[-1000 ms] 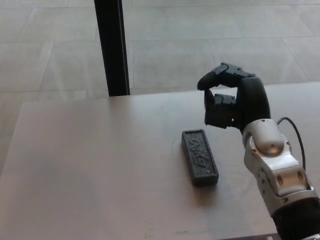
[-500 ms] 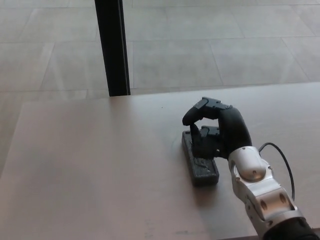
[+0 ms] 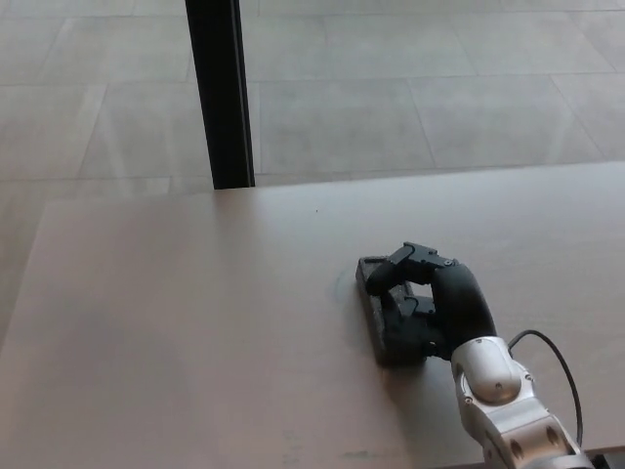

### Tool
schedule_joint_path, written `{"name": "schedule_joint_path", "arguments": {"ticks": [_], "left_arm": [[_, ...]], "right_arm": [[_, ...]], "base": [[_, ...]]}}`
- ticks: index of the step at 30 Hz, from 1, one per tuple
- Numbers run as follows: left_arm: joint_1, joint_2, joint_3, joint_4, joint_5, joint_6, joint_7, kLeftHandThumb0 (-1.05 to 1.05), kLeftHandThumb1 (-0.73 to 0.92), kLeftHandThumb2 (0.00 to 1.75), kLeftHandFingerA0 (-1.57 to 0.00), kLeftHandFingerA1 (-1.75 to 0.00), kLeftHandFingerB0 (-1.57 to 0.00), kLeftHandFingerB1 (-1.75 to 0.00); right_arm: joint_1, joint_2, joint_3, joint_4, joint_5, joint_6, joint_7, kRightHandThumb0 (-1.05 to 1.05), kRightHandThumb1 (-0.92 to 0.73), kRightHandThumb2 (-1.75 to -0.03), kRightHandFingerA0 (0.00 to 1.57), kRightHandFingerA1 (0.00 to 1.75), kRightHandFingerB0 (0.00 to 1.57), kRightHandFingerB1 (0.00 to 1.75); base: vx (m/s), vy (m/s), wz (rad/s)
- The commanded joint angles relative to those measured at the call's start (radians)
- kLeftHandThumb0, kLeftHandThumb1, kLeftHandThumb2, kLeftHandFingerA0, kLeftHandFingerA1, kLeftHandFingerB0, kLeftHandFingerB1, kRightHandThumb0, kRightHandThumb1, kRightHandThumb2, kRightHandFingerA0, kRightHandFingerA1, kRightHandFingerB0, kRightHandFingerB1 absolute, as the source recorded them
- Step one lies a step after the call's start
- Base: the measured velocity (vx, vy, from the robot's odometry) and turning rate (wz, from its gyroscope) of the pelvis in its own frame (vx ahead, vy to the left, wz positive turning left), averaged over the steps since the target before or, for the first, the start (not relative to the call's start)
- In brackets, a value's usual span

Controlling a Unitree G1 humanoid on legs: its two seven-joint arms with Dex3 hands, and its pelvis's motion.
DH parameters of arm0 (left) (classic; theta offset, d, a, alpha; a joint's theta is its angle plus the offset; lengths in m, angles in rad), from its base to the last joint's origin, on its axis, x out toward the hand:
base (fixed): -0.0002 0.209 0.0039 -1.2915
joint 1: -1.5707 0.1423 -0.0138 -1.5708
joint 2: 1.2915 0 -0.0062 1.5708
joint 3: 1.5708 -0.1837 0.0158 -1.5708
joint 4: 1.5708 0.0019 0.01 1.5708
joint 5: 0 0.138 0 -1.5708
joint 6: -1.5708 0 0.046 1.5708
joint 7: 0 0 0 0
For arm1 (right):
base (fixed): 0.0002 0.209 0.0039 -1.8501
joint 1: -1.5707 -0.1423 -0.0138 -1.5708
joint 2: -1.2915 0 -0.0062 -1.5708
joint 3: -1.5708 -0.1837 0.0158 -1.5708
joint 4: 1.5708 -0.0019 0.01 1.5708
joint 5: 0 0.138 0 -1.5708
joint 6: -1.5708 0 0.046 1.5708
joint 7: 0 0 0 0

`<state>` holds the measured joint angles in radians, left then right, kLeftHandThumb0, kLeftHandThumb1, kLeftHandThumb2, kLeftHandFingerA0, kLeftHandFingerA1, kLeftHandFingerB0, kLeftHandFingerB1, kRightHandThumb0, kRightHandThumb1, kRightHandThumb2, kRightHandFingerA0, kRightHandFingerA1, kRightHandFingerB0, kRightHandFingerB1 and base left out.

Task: The robot uses its right hand to hold the eraser kept in the middle of the desk and use it to wipe the desk by swiping its surface twice

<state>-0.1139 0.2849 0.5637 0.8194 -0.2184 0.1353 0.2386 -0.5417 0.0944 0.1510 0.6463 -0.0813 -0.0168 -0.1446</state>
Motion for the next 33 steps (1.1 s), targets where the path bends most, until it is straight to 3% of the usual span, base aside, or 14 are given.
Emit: {"name": "schedule_joint_path", "arguments": {"ticks": [1, 2, 8, 13, 20, 21, 23, 24, 25, 26, 28, 30, 31, 33], "left_arm": [[0.0, 0.025, 0.0, -0.003, -0.007, -0.001, 0.003, -0.75, 0.73, 0.61, -0.46, -1.08, -0.46, -0.92], [-0.002, 0.028, -0.002, 0.001, -0.003, -0.002, 0.006, -0.75, 0.73, 0.61, -0.5, -1.12, -0.48, -0.95], [-0.015, 0.026, 0.021, 0.005, -0.036, 0.001, -0.017, -0.72, 0.73, 0.6, -0.43, -1.09, -0.49, -0.9], [-0.026, 0.033, -0.01, 0.018, 0.005, 0.003, 0.023, -0.75, 0.73, 0.61, -0.53, -1.08, -0.52, -0.87], [-0.024, 0.036, -0.007, -0.001, -0.002, 0.007, 0.006, -0.78, 0.74, 0.62, -0.47, -1.08, -0.53, -0.9], [-0.021, 0.03, -0.002, -0.016, -0.008, 0.012, 0.014, -0.8, 0.53, 0.94, -0.49, -0.94, -0.5, -0.84], [-0.024, 0.041, 0.0, -0.009, -0.008, 0.01, 0.008, -0.77, 0.74, 0.62, -0.42, -0.99, -0.48, -0.84], [-0.026, 0.042, 0.001, -0.006, -0.011, 0.009, 0.006, -0.72, 0.59, 1.08, -0.5, -0.86, -0.52, -0.8], [-0.032, 0.044, 0.007, 0.006, -0.018, 0.008, 0.003, -0.75, 0.74, 0.6, -0.45, -1.06, -0.51, -0.88], [-0.037, 0.041, 0.02, 0.007, -0.031, 0.011, 0.012, -0.74, 0.72, 0.6, -0.47, -1.05, -0.52, -0.88], [-0.039, 0.038, 0.028, 0.012, -0.038, 0.0, 0.005, -0.74, 0.72, 0.6, -0.46, -1.08, -0.51, -0.9], [-0.036, 0.04, 0.022, 0.013, -0.03, -0.001, 0.005, -0.75, 0.74, 0.61, -0.47, -1.1, -0.5, -0.9], [-0.031, 0.037, 0.018, -0.004, -0.027, 0.014, 0.016, -0.76, 0.74, 0.62, -0.48, -1.11, -0.48, -0.91], [-0.026, 0.037, 0.009, -0.012, -0.019, 0.017, 0.022, -0.76, 0.75, 0.62, -0.49, -1.07, -0.5, -0.91]], "right_arm": [[0.047, 0.014, -0.022, 0.071, -0.01, 0.009, -0.02, -0.2, -0.52, -1.12, 0.98, 1.75, 0.74, 1.7], [0.053, 0.006, -0.021, 0.08, -0.018, 0.0, -0.023, -0.26, -0.51, -1.14, 1.26, 1.44, 1.04, 1.31], [0.061, -0.038, -0.02, 0.14, -0.05, -0.013, -0.026, -0.31, -0.55, -1.12, 1.23, 1.41, 1.03, 1.3], [0.027, -0.091, 0.016, 0.218, -0.089, -0.066, -0.004, -0.19, -0.53, -1.08, 0.95, 1.75, 0.75, 1.72], [-0.009, -0.213, 0.099, 0.24, -0.189, -0.065, -0.016, -0.25, -0.58, -0.96, 0.99, 1.74, 0.7, 1.46], [-0.008, -0.233, 0.094, 0.241, -0.188, -0.071, -0.024, -0.27, -0.68, -0.78, 0.82, 1.75, 0.72, 1.48], [-0.025, -0.246, 0.09, 0.257, -0.186, -0.08, -0.033, -0.23, -0.67, -0.81, 0.99, 1.74, 0.72, 1.43], [-0.023, -0.267, 0.086, 0.255, -0.189, -0.07, -0.033, -0.27, -0.61, -0.89, 0.83, 1.75, 0.72, 1.53], [-0.023, -0.284, 0.078, 0.253, -0.193, -0.056, -0.05, -0.27, -0.61, -0.87, 0.86, 1.75, 0.73, 1.39], [-0.026, -0.301, 0.069, 0.266, -0.189, -0.062, -0.049, -0.25, -0.67, -0.78, 0.85, 1.67, 0.73, 1.03], [-0.009, -0.323, 0.042, 0.267, -0.169, -0.077, -0.042, -0.23, -0.63, -0.87, 0.83, 1.75, 0.71, 1.41], [0.012, -0.343, 0.009, 0.27, -0.152, -0.059, -0.049, -0.22, -0.61, -0.88, 0.82, 1.75, 0.67, 1.54], [0.033, -0.359, -0.008, 0.272, -0.146, -0.062, -0.05, -0.22, -0.68, -0.69, 0.93, 1.68, 0.78, 1.15], [0.051, -0.366, -0.049, 0.284, -0.124, -0.074, -0.057, -0.23, -0.6, -0.84, 0.85, 1.75, 0.67, 1.5]], "base": [[0.0, 0.0, 0.0], [0.0, 0.0, 0.0], [0.0, 0.0, 0.0], [0.0, 0.0, 0.0], [0.0, 0.0, 0.0], [0.0, 0.0, 0.0], [0.0, 0.0, 0.0], [0.0, 0.0, 0.0], [0.0, 0.0, 0.0], [0.0, 0.0, 0.0], [0.0, 0.0, 0.0], [0.0, 0.0, 0.0], [0.0, 0.0, 0.0], [0.0, 0.0, 0.0]]}}
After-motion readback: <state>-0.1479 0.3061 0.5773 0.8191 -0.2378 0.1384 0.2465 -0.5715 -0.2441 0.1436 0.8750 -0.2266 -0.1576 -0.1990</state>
